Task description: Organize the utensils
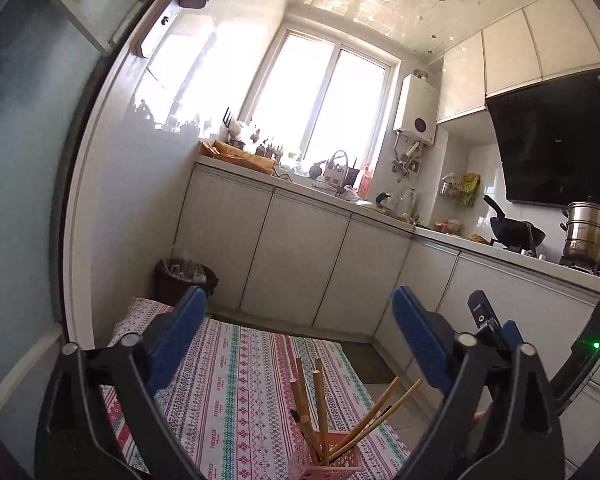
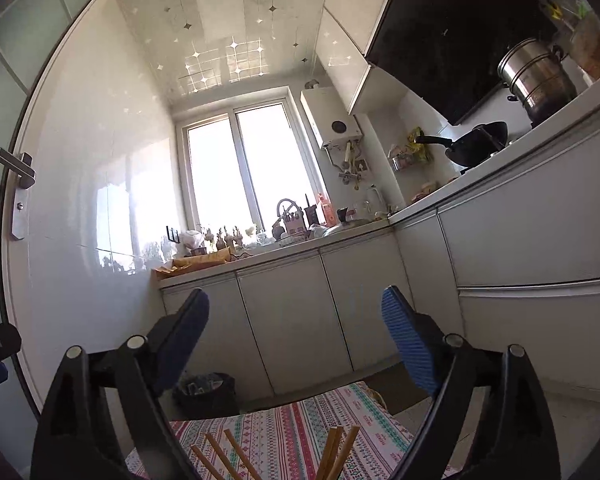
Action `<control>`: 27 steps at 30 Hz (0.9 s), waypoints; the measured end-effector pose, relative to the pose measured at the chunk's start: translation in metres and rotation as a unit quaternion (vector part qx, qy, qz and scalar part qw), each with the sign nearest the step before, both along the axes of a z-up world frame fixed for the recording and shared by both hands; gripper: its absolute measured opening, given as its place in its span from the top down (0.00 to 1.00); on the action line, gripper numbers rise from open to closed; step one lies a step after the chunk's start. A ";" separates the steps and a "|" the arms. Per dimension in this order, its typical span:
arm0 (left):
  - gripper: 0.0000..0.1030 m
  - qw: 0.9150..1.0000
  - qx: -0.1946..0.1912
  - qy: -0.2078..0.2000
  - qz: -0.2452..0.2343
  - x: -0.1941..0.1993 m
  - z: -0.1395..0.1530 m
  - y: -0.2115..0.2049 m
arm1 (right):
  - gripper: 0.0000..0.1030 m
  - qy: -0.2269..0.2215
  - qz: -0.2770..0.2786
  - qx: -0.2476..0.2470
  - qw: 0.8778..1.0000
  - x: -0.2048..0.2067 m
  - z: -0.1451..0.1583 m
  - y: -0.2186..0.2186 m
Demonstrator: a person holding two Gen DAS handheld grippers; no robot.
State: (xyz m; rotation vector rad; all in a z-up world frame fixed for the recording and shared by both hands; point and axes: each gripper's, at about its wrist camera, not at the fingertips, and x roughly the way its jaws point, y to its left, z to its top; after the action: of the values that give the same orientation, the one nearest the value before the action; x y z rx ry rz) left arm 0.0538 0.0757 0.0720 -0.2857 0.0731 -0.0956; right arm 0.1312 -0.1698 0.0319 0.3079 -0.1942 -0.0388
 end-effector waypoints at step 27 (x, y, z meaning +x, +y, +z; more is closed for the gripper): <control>0.07 0.993 0.109 0.046 0.008 -0.066 -0.030 -0.056 | 0.06 0.113 0.001 -0.061 0.992 -0.121 -0.012 -0.038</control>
State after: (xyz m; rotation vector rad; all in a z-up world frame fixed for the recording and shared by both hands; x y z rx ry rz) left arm -0.0119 0.0195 0.0418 -0.0718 0.1722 -0.0570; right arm 0.0105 -0.2079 0.0195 0.1794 0.0295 -0.0593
